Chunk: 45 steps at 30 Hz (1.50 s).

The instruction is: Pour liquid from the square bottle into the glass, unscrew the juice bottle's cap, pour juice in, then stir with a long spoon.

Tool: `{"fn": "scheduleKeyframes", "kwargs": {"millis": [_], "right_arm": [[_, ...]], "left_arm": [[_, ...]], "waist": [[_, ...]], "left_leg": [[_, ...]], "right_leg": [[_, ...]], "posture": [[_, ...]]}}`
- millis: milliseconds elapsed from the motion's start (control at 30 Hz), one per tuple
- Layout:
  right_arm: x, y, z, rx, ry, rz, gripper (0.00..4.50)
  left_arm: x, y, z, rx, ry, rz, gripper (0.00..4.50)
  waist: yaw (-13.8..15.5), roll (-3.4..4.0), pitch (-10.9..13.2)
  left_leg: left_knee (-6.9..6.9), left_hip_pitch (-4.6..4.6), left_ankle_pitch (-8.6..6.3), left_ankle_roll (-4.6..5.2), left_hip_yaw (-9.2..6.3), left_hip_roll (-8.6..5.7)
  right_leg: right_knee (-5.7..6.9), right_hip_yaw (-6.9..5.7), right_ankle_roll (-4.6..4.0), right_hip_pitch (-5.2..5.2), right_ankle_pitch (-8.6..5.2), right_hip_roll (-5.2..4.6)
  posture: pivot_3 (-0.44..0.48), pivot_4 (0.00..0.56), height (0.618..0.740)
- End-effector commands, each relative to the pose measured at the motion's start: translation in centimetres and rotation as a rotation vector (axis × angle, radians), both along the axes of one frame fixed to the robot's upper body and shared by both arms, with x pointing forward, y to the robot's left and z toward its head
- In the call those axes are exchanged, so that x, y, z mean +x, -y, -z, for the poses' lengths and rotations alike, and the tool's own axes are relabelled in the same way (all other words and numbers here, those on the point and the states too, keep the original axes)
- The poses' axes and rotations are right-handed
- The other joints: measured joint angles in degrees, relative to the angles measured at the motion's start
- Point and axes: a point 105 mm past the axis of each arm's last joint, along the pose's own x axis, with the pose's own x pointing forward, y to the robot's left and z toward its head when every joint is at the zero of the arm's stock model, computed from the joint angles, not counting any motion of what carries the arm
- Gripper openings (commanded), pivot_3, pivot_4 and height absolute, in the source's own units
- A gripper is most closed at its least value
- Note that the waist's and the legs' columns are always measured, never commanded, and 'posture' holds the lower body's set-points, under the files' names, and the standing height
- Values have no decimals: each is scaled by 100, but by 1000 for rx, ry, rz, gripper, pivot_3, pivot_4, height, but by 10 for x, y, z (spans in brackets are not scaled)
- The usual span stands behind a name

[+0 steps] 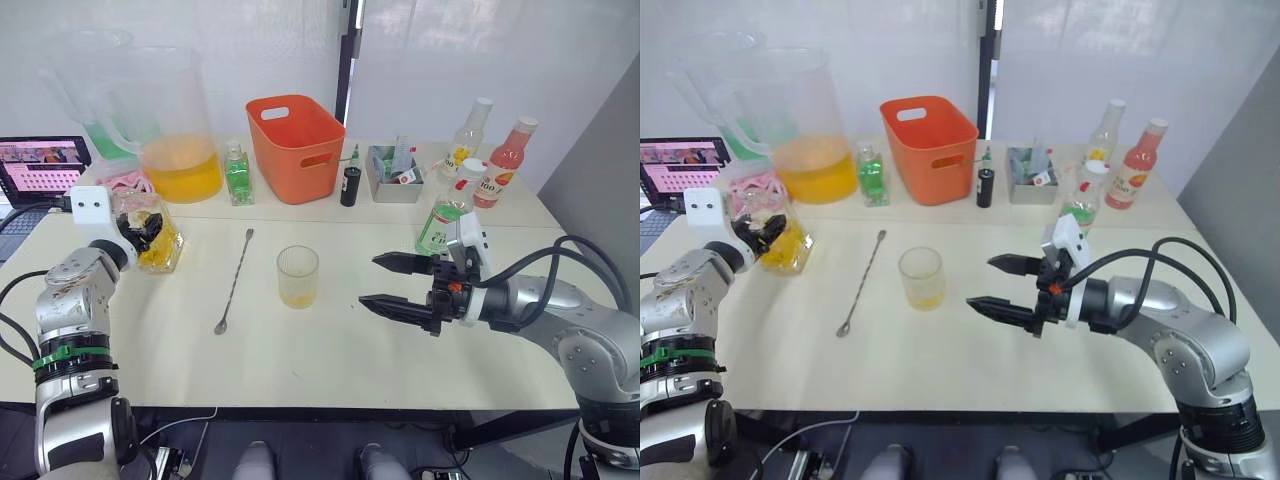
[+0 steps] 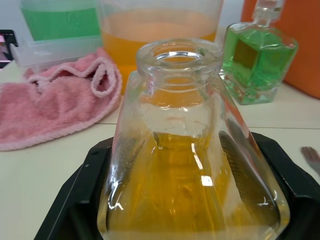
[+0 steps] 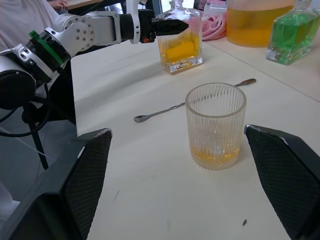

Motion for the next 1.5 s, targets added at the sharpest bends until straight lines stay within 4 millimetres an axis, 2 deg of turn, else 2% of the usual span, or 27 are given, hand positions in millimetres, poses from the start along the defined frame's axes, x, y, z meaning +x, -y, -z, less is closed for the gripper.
{"fn": "scheduleKeyframes", "kwargs": {"millis": [33, 167, 200, 267, 433, 533, 667, 800, 867, 967, 1033, 1100, 1167, 1200, 1267, 1400, 1500], "right_arm": [[0, 0, -10, 13, 47, 4, 4485], [-1, 0, -9, 12, 46, 16, 4485], [-1, 1, -9, 12, 47, 18, 4500], [-1, 1, -8, 11, 47, 20, 4500], [-3, 1, -8, 9, 48, 19, 4500], [-3, 1, -8, 8, 48, 14, 4500], [-3, 1, -8, 9, 44, 7, 4500], [-2, 2, -8, 4, 45, -1, 4500], [0, 2, -9, 0, 49, 0, 4500], [2, 3, -11, -1, 53, 1, 4500], [3, 4, -12, -1, 57, 2, 4500], [5, 3, -12, 7, 61, 15, 4500], [5, 3, -9, 13, 59, 25, 4500], [4, 3, -9, 15, 58, 28, 4500], [6, 6, -5, 4, 63, 54, 4500], [11, 13, 0, 8, 96, 133, 4500], [15, 17, 5, 16, 119, 189, 4500]], "left_arm": [[-2, 12, -32, 68, 108, 81, 2796], [0, 14, -32, 96, 119, 93, 2796], [0, 14, -32, 99, 117, 93, 3849], [-1, 14, -31, 113, 115, 100, 4455], [-3, 13, -35, 131, 126, 106, 4455], [-5, 12, -44, 132, 160, 105, 4455], [-9, 14, -66, 133, 235, 103, 4455], [-17, 18, -107, 152, 377, 114, 4455], [-23, 31, -126, 177, 431, 198, 4455], [-32, 55, -138, 220, 463, 336, 4455], [-36, 66, -137, 194, 453, 424, 4455], [-50, 93, -127, 211, 400, 605, 4455], [-67, 114, -109, 201, 304, 787, 4455], [-71, 118, -103, 195, 270, 826, 4455], [-80, 128, -78, 283, 157, 896, 4455], [-89, 129, -56, 273, 77, 917, 4455], [-87, 117, -39, 243, 45, 853, 4455]], "waist": [[4, 0, 0], [2, 0, 0], [-2, 0, 0], [-13, 0, 0], [-21, 0, 0], [-21, 0, 0], [-19, 0, 0], [-13, -1, 0], [-14, -1, 0], [-20, 0, 0], [-21, 0, 0], [-26, 0, 0], [-46, 0, 0], [-47, 0, 0], [-68, 0, 0], [-48, 0, 0], [-43, 0, 0]], "left_leg": [[0, 0, 0, 0, 0, 0], [0, 0, 0, 0, 0, 0], [0, 0, 0, 0, 0, 0], [0, 4, 0, 0, 0, 0], [-2, 16, 0, 0, 1, 1], [-2, 19, 0, 0, 1, 1], [-2, 19, 0, 0, 1, 1], [-1, 19, 0, 0, 1, 1], [-1, 19, 0, -1, 1, 1], [-2, 21, 0, -1, 1, 1], [-4, 28, 0, -1, 2, 1], [-8, 42, 0, -1, 2, 1], [-10, 43, 0, -1, 3, 1], [-11, 43, -1, -1, 3, 2], [-13, 45, -1, -1, 3, 4], [-18, 53, 0, -1, 4, 4], [-18, 54, 0, -1, 5, 4]], "right_leg": [[0, 0, 0, 0, 0, 0], [0, 0, 0, 0, 0, 0], [-1, 0, 0, 0, 0, 0], [1, 1, 0, 2, 0, 0], [3, 1, -1, 9, -1, 1], [4, 1, -1, 10, -2, 2], [4, 1, -1, 11, -2, 1], [2, 1, 3, 13, -4, 1], [1, 1, 4, 14, -5, 0], [1, 1, 8, 15, -8, 0], [2, 2, 7, 19, -8, 0], [2, 2, 10, 30, -15, 1], [0, 3, 11, 31, -18, 0], [2, 4, 10, 31, -18, -1], [4, 3, 5, 30, -21, 2], [6, 4, 14, 30, -37, 1], [3, 4, 21, 31, -41, 0]], "posture": [[0, 150, 703], [0, 150, 703], [0, 150, 703], [0, 150, 703], [0, 150, 703], [0, 150, 703], [0, 150, 703], [0, 150, 703], [0, 150, 703], [0, 150, 703], [0, 150, 703], [0, 150, 703], [0, 150, 703], [0, 150, 703], [0, 150, 703], [0, 150, 703], [0, 150, 703]]}}
